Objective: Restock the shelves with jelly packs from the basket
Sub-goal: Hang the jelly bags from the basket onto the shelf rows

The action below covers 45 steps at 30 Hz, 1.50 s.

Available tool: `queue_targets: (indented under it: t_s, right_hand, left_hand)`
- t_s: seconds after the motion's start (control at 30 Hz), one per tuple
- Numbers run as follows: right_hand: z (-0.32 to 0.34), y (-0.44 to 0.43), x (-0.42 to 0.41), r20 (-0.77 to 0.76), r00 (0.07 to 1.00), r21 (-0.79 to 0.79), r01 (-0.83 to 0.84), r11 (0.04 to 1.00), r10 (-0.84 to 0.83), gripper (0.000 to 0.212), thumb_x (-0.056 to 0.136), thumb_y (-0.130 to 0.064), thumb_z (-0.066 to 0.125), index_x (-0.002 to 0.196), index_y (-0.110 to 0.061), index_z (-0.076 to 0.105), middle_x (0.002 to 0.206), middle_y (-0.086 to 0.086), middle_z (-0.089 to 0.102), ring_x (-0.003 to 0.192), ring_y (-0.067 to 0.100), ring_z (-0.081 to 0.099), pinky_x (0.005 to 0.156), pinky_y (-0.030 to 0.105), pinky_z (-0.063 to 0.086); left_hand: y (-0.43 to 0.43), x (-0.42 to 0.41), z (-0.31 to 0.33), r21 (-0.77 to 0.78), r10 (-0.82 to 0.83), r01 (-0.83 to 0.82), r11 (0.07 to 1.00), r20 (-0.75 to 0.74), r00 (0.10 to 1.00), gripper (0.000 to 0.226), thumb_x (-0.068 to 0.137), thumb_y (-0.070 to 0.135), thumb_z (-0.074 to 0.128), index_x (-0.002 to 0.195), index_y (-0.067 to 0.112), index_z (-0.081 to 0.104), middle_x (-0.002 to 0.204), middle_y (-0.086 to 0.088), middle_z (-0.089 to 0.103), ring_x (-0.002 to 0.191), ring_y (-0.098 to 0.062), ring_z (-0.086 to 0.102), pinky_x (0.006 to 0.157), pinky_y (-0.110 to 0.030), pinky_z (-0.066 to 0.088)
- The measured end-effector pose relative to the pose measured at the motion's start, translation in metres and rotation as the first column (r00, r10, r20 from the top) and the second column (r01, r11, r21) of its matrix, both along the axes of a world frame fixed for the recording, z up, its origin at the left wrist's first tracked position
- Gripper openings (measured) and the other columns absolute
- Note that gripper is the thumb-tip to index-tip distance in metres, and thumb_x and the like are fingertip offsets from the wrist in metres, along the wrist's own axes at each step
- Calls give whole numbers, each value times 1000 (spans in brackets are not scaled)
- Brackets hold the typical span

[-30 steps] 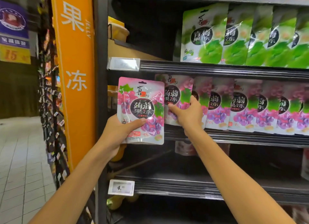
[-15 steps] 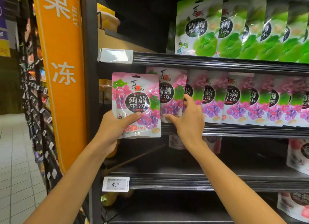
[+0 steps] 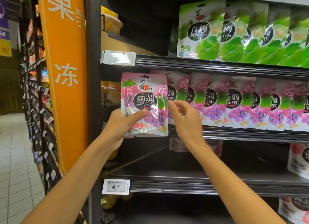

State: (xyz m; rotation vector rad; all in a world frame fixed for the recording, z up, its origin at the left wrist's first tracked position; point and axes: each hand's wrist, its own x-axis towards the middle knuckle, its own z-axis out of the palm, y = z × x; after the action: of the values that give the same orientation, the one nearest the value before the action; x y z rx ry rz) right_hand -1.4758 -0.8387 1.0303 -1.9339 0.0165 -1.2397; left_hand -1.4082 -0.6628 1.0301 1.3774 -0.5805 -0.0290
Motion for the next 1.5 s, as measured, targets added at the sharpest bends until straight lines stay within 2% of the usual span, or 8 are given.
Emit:
queue_targets:
  t_s: [0.2,0.3,0.37,0.53,0.73,1.0,1.33,1.5]
  right_hand:
    - [24,12,3,-84,950,325,-259,910,301,25,77,-21,83,99,-12,74,82,4,76,70,17,74,54,24,56]
    - [29,11,14,-59,981,378,-150,913,185,27,76,-28,84,99,-24,70,88,-4,72,79,12,70,73,33,59]
    - [31,11,21,-51,996,379,-42,924,67,26,77,-37,82,97,-33,66,89,-10,69,82,10,67,84,42,56]
    - [29,21,34,-90,977,206,209,956,-194,33,82,-47,74,111,-35,63,84,-7,71,83,15,67,77,36,51]
    - [11,15,35,-82,975,45,209,977,-205,35,88,-33,71,121,-28,61,65,-22,54,72,2,57,66,29,40]
    - [-7,0,25,-5,954,-100,297,949,-299,33,88,-29,72,119,-27,60,76,-11,58,74,6,57,58,21,40]
    - [-13,-22,22,-103,895,21,438,899,-434,32,93,-45,59,114,-22,56,76,-8,66,78,13,61,67,30,37]
    - [-5,-33,21,-184,867,8,472,882,-462,17,93,-43,60,93,-29,69,74,-9,68,73,12,61,55,23,28]
  left_hand:
    - [-3,-4,13,-33,3,-2,999,19,1000,42,85,31,71,121,11,62,110,-8,73,96,-21,72,89,-40,57]
    - [-2,-6,16,-63,244,-236,970,204,948,48,88,33,68,127,11,51,119,2,64,101,-9,65,75,-12,53]
    - [-3,-10,11,-60,370,-378,924,391,843,53,90,31,67,135,16,44,129,8,50,116,-4,50,87,-6,41]
    - [-20,-13,-7,151,264,-534,832,739,619,44,92,24,62,134,18,50,137,3,51,126,-12,46,109,-29,37]
    - [-35,-6,-26,305,181,-605,735,772,609,46,96,31,55,140,19,48,146,3,45,138,-13,37,123,-37,8]
    - [-48,-13,-30,303,190,-614,729,772,607,51,96,37,53,142,17,46,144,0,38,134,-15,36,109,-32,35]
    - [-51,-10,-30,280,186,-542,793,735,653,60,95,32,57,149,27,31,152,0,22,136,-15,32,93,-20,33]
    - [-58,-10,-25,325,176,-582,745,745,643,58,96,32,55,148,40,32,162,1,9,146,-20,14,112,-39,31]
